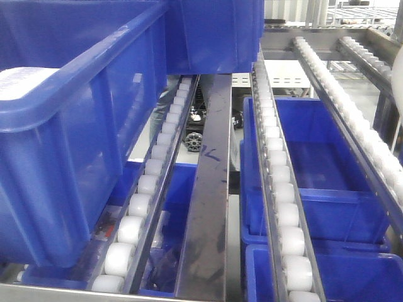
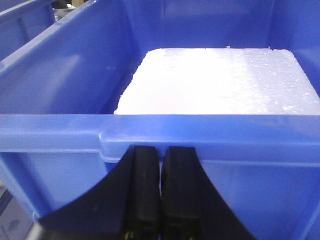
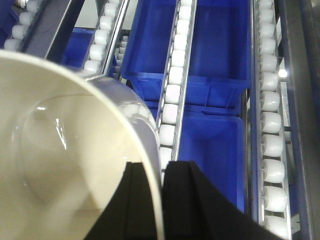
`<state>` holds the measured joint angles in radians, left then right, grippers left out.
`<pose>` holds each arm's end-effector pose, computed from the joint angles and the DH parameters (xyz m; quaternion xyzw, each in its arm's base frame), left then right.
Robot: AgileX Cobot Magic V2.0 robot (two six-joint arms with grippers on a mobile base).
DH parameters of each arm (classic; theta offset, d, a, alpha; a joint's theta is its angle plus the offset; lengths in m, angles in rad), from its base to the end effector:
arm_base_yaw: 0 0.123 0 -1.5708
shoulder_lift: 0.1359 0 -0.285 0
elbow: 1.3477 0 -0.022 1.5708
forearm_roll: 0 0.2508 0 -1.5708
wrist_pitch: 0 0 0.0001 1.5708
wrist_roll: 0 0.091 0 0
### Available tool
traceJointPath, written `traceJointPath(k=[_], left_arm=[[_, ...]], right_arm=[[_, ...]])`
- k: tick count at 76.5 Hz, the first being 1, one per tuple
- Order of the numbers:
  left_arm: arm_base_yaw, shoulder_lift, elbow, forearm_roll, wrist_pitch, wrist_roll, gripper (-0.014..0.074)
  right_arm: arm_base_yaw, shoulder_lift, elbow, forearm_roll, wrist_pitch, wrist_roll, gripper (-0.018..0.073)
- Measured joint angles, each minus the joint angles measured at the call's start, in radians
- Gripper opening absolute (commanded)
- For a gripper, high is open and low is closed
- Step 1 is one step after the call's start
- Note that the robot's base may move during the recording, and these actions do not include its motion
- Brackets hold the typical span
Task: Move white bin to right shelf second layer
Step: 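Position the base in front of the shelf's second layer, then lower the held bin onto the roller shelf with the right gripper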
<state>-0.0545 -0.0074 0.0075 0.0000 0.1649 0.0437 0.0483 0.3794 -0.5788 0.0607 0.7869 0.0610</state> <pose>0.0559 -0.0031 0.1961 0.0360 0.7332 -0.0037 0.6791 0.0659 0.0071 0.3118 0.0129 0.8597 0.0572 0.5075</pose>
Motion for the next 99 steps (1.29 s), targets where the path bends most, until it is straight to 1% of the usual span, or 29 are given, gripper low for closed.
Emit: traceJointPath(k=[56, 76, 84, 92, 99], left_arm=[[0.0, 0.0, 0.0, 0.0, 0.0, 0.0, 0.0085], [0.0, 0.0, 0.0, 0.0, 0.0, 0.0, 0.0085], [0.0, 0.0, 0.0, 0.0, 0.0, 0.0, 0.0085], [0.0, 0.0, 0.0, 0.0, 0.0, 0.0, 0.0085], [0.0, 0.0, 0.0, 0.0, 0.0, 0.0, 0.0085]], right_arm=[[0.0, 0.0, 0.004, 0.0, -0.002, 0.0, 0.0048], [0.0, 0.008, 0.097, 0.005, -0.059, 0.0, 0.0048], [0.0, 0.081, 0.112, 0.021, -0.104, 0.0, 0.0048], [0.0, 0.201, 0.112, 0.028, -0.185, 0.002, 0.0048], [0.0, 0.33, 0.112, 0.03, -0.266, 0.036, 0.0048]])
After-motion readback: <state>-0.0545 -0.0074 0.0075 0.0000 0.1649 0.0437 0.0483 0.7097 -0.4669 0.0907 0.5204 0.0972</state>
